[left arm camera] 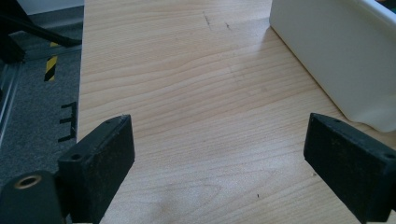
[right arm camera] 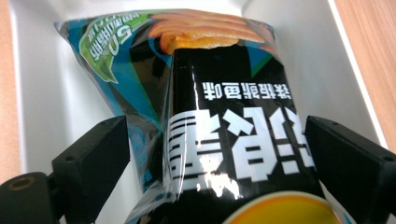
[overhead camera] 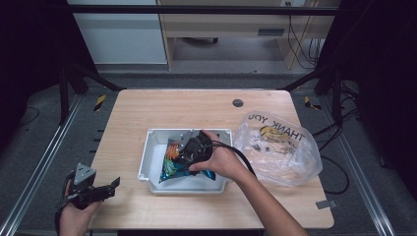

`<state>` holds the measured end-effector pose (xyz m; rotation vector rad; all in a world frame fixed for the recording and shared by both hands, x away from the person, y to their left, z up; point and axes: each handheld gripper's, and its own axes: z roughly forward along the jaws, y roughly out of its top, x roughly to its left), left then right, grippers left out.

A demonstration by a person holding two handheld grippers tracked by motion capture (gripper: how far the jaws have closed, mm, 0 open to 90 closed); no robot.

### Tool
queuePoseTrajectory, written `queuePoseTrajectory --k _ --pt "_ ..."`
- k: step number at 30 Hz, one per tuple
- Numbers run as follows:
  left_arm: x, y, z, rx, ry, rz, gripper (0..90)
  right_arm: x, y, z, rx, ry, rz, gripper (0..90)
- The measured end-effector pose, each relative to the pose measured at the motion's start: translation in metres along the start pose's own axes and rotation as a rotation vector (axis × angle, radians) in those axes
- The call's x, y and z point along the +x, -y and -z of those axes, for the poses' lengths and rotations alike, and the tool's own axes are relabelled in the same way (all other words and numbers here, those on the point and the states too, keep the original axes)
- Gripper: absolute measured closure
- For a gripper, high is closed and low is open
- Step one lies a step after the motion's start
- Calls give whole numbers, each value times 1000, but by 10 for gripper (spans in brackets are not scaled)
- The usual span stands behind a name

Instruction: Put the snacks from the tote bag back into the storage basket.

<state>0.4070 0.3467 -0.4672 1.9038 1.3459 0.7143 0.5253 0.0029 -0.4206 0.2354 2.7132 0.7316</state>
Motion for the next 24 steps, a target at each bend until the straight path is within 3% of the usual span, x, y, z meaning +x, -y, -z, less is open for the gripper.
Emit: queuePoseTrajectory --k 17,24 --pt "0 0 0 3 7 1 73 0 1 21 -53 35 -33 64" --pt "0 2 -1 10 4 5 67 -2 5 36 -103 58 -77 63"
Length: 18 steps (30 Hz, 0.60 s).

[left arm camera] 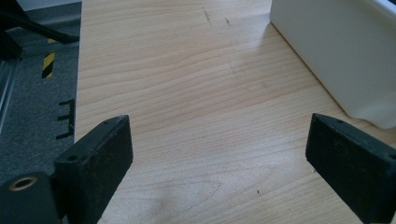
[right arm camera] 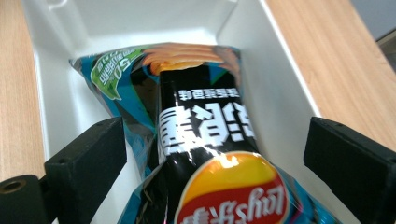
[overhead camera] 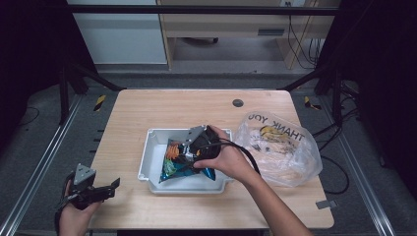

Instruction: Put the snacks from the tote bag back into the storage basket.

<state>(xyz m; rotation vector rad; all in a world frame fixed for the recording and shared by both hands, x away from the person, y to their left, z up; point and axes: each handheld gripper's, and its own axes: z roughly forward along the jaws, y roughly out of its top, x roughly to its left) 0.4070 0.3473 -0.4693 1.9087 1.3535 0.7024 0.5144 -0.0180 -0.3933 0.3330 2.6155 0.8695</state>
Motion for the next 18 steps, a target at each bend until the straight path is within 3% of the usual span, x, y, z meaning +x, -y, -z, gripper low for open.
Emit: queuePoseTrajectory --k 4,11,17,18 --pt "1 1 2 -5 -7 5 48 -4 3 14 -43 26 -36 62" --pt "2 1 3 -4 -35 23 25 -6 7 32 -57 60 -78 61" --pt "2 0 3 -18 -28 31 22 -7 7 47 -93 87 -108 64" --pt "2 0 3 -17 -30 30 21 -8 8 52 -112 97 -132 65"
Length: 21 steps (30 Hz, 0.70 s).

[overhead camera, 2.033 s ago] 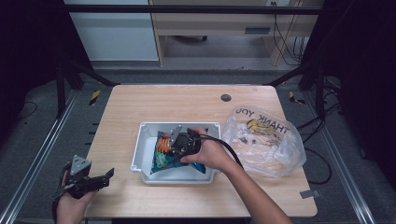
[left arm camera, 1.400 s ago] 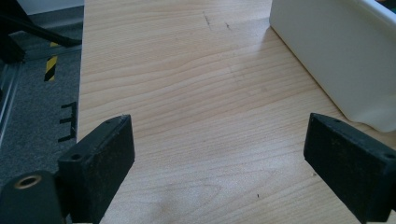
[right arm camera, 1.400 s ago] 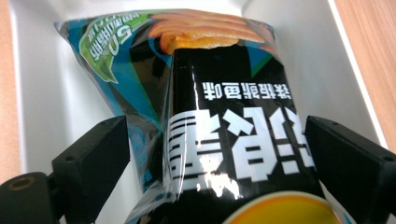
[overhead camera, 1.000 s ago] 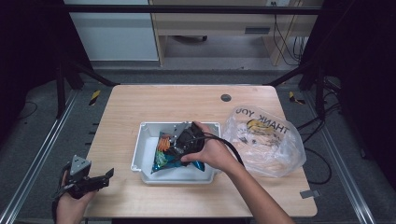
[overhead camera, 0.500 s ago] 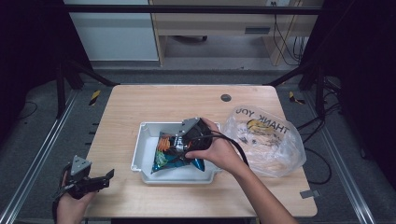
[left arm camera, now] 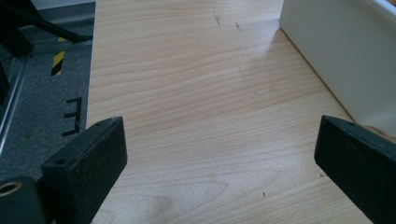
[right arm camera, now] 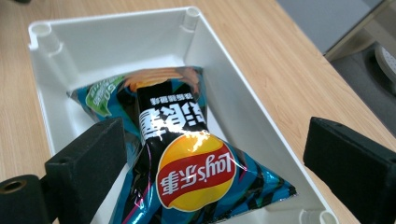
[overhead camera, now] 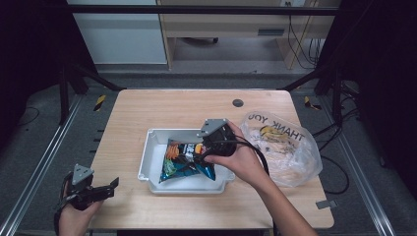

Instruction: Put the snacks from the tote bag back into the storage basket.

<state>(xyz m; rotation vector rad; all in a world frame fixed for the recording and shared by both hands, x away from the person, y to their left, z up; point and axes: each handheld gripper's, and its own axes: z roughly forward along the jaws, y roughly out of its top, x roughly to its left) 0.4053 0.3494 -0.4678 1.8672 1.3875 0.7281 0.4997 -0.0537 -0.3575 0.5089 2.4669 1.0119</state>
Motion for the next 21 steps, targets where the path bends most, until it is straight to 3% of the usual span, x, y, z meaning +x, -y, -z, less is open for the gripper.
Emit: queuePoseTrajectory --k 3,13,15,21 --pt "0 1 0 7 -3 -4 21 0 0 6 -16 22 -18 65" --pt "2 2 0 28 -4 -10 20 7 8 21 -66 50 -14 75" --pt "1 2 1 24 -1 -7 20 11 12 22 -86 48 -40 73" --pt "0 1 0 9 16 -12 21 16 18 28 -95 40 -42 77"
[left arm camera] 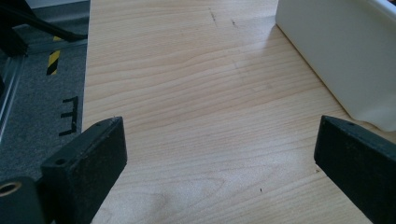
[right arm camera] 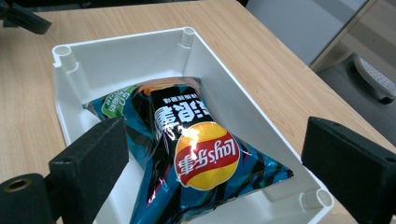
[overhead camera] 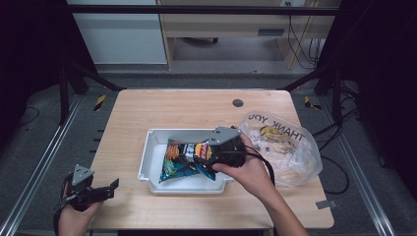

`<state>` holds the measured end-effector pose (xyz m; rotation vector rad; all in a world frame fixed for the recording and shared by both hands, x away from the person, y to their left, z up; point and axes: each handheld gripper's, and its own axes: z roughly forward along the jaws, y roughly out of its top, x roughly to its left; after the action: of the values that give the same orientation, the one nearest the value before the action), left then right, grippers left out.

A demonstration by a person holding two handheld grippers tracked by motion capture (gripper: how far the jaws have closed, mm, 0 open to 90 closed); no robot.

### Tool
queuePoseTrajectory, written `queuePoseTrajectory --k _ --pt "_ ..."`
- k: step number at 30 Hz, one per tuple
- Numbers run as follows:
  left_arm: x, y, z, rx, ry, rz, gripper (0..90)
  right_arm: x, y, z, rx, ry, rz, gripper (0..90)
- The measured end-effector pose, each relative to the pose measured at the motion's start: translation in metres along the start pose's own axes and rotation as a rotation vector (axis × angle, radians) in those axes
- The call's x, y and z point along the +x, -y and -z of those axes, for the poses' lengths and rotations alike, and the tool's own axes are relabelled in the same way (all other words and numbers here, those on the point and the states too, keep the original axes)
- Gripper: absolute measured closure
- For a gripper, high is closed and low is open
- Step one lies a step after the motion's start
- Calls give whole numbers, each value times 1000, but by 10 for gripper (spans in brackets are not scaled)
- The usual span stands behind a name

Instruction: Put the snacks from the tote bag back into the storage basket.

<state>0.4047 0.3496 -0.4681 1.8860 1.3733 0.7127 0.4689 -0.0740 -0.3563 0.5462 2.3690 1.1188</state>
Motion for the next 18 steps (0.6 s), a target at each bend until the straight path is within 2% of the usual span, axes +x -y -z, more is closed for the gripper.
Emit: queuePoseTrajectory --k 7,18 --pt "0 0 0 -16 5 -1 21 -2 9 8 -11 18 -30 79" --pt "1 1 -1 -4 10 -3 21 -7 16 27 -35 52 -54 75"
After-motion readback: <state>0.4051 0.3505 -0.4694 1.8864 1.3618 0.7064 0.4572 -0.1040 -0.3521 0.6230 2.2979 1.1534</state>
